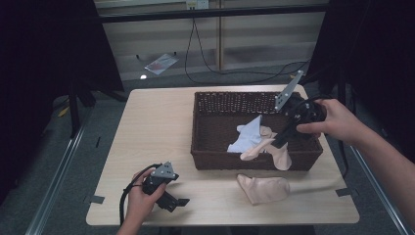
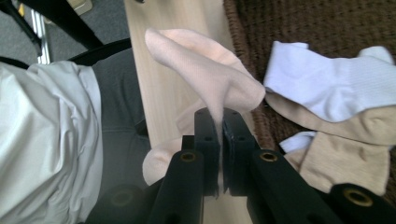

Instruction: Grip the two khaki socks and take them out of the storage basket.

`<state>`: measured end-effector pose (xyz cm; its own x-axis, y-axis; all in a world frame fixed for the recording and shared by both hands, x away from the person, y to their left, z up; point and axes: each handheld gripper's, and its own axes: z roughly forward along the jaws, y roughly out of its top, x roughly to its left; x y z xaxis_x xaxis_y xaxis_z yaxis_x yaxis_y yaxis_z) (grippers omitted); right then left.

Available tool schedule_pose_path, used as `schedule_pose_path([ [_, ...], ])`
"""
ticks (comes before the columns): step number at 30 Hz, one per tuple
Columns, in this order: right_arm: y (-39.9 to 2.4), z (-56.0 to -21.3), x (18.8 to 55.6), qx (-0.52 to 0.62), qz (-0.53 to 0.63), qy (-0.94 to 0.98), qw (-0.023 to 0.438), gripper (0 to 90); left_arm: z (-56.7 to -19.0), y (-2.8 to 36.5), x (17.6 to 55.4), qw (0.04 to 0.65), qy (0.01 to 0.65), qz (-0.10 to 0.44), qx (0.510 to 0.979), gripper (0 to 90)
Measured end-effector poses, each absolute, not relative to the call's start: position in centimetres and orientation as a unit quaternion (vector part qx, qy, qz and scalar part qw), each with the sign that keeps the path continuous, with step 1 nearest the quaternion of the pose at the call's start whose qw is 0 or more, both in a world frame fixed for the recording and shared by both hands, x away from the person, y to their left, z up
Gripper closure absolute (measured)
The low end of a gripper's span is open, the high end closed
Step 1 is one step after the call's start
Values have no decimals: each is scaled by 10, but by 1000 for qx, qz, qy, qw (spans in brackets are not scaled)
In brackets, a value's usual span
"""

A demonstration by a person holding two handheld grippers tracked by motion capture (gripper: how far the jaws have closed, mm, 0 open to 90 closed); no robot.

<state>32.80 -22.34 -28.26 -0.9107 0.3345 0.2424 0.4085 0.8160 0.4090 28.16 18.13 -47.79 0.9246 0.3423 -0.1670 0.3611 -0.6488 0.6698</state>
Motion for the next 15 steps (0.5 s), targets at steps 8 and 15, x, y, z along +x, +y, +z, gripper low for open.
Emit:
schedule_pose_path([
  [8, -213, -296, 319, -175, -227, -953, 94, 870, -478, 182, 281, 372, 194, -12, 908, 29],
  [15, -206, -313, 312, -166, -213, -958, 97, 867, -478, 181, 281, 374, 193, -14, 907, 28],
])
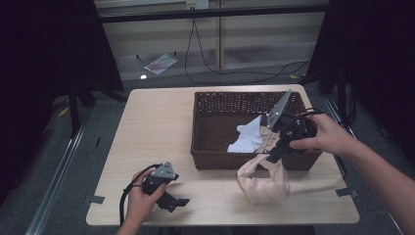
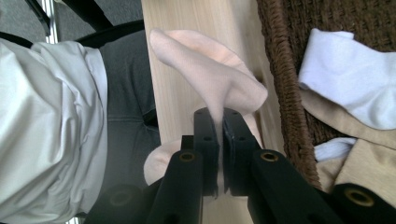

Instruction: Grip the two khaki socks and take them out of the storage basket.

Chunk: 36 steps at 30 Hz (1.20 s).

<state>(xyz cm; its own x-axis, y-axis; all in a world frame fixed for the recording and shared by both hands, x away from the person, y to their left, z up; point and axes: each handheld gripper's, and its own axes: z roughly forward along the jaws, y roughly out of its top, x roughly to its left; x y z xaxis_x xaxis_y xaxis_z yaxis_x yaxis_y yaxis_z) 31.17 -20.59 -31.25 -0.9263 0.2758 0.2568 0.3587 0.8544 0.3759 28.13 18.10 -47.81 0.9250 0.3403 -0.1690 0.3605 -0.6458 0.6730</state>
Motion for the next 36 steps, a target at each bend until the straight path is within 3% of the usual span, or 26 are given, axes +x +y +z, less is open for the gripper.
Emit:
schedule_pose_path([
  [5, -202, -323, 310, -162, -206, -960, 100, 843, -478, 182, 281, 373, 190, -13, 908, 28],
  [8, -198, -331, 308, -164, -202, -960, 100, 666, -478, 181, 281, 374, 194, -13, 907, 28],
  [19, -201, -337, 303, -166, -206, -961, 79, 285, -478, 181, 281, 371, 193, -14, 908, 29],
  [27, -210, -346, 300, -179, -221, -957, 62, 162, -478, 181, 281, 372, 193, -14, 908, 28],
  [36, -221, -360, 293, -183, -220, -957, 51, 126, -479, 180, 281, 370, 193, -16, 908, 28],
])
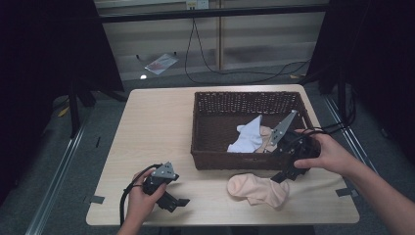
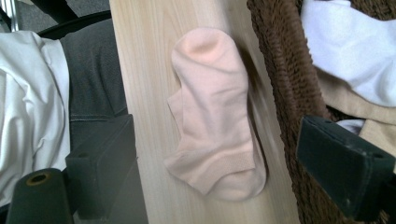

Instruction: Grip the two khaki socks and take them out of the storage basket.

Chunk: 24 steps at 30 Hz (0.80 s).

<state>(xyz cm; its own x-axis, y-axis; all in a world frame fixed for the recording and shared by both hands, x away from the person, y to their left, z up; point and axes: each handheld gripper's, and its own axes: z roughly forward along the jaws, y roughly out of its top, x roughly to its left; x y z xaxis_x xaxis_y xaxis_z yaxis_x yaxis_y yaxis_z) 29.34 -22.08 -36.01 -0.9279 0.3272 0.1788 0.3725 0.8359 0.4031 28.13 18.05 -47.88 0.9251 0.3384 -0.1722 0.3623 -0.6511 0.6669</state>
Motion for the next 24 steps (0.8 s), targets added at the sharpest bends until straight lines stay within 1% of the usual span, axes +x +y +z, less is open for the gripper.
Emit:
schedule_pose_path([
  [8, -234, -373, 288, -193, -232, -952, 49, 112, -480, 180, 281, 371, 193, -16, 908, 29],
  [18, -247, -411, 276, -200, -252, -945, 60, 102, -480, 179, 282, 370, 191, -17, 909, 29],
  [24, -252, -421, 269, -214, -268, -938, 43, 92, -480, 179, 283, 367, 187, -17, 911, 29],
])
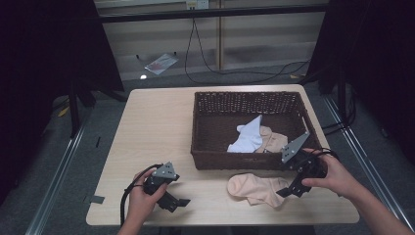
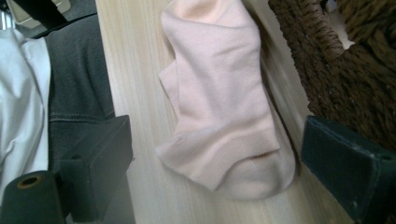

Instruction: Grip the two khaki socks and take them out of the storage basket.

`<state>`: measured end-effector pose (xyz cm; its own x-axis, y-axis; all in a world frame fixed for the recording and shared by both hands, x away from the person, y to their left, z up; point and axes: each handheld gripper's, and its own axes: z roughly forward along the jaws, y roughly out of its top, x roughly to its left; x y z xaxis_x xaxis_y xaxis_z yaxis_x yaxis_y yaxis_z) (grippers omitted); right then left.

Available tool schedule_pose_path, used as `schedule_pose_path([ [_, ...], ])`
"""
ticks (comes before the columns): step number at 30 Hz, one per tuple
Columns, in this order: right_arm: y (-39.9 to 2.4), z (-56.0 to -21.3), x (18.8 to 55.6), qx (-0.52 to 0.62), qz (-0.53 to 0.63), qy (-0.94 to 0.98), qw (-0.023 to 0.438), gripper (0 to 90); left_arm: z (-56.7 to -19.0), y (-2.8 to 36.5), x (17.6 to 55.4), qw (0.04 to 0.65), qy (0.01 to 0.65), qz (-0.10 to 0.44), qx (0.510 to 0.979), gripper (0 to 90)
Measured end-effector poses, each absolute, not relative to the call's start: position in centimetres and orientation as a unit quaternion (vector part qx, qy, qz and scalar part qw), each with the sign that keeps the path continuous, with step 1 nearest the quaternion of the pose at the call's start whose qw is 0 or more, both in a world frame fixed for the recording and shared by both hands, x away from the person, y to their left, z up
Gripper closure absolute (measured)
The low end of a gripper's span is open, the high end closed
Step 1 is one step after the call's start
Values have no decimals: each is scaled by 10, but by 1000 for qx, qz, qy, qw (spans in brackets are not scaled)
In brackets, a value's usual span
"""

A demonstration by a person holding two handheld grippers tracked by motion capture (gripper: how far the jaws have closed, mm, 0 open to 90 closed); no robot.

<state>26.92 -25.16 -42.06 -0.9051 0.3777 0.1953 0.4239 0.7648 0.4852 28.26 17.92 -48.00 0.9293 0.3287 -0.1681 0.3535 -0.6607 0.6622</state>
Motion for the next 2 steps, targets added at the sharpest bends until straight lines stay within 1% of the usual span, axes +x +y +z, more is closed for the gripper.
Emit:
schedule_pose_path([
  [2, -251, -423, 267, -214, -271, -937, 45, 91, -480, 179, 283, 366, 187, -18, 911, 29],
])
